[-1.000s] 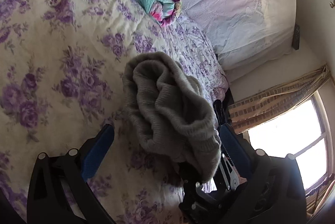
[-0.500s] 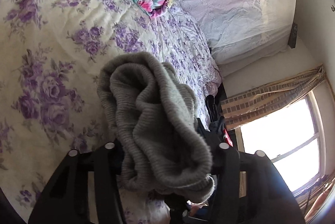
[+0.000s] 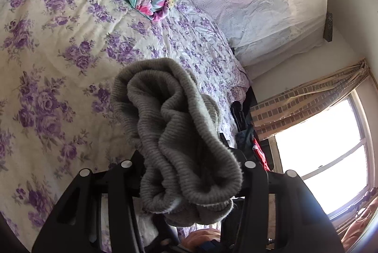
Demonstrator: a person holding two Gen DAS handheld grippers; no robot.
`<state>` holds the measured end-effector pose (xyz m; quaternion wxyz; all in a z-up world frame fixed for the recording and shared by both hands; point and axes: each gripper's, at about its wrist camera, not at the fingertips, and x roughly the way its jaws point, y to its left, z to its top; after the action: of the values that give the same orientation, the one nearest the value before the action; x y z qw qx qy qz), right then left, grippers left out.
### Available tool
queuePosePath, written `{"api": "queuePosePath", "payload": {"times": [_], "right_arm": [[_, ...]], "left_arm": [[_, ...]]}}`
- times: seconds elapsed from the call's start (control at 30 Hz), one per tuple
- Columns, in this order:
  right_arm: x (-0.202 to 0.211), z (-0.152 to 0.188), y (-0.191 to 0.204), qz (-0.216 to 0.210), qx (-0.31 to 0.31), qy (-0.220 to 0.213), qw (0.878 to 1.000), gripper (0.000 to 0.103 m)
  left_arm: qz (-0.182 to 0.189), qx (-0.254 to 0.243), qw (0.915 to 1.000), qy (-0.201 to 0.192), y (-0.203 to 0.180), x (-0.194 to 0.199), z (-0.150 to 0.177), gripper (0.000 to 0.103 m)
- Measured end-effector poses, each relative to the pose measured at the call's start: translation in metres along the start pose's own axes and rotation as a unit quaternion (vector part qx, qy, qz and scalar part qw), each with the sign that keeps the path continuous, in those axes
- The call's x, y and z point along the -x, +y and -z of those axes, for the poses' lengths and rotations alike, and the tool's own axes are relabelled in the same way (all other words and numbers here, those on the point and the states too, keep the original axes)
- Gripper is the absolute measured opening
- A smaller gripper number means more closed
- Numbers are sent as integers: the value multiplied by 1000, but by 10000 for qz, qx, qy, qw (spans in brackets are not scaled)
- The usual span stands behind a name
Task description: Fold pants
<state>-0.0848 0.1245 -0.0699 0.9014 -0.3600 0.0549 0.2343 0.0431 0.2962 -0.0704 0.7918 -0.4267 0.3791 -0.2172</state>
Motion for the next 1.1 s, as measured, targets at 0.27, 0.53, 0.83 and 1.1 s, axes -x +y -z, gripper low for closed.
{"api": "queuePosePath", "payload": {"times": [0.27, 0.53, 0.83, 1.1], "right_arm": [[24, 13, -65, 141, -1138, -214, 9932, 24], [57, 68, -154, 675, -2699, -255, 9602, 25], [55, 185, -232, 499, -4813, 493, 8737, 25], [35, 266, -250, -351, -6338, 619, 7702, 29]], "left_arm": [[323, -594, 9976, 172, -56, -16, 7, 46], [594, -1588, 9837, 593, -153, -94, 31, 47], [14, -2127, 9644, 1572, -201, -240, 77, 47], [-675, -2526, 9427, 2075, -209, -302, 115, 68]]}}
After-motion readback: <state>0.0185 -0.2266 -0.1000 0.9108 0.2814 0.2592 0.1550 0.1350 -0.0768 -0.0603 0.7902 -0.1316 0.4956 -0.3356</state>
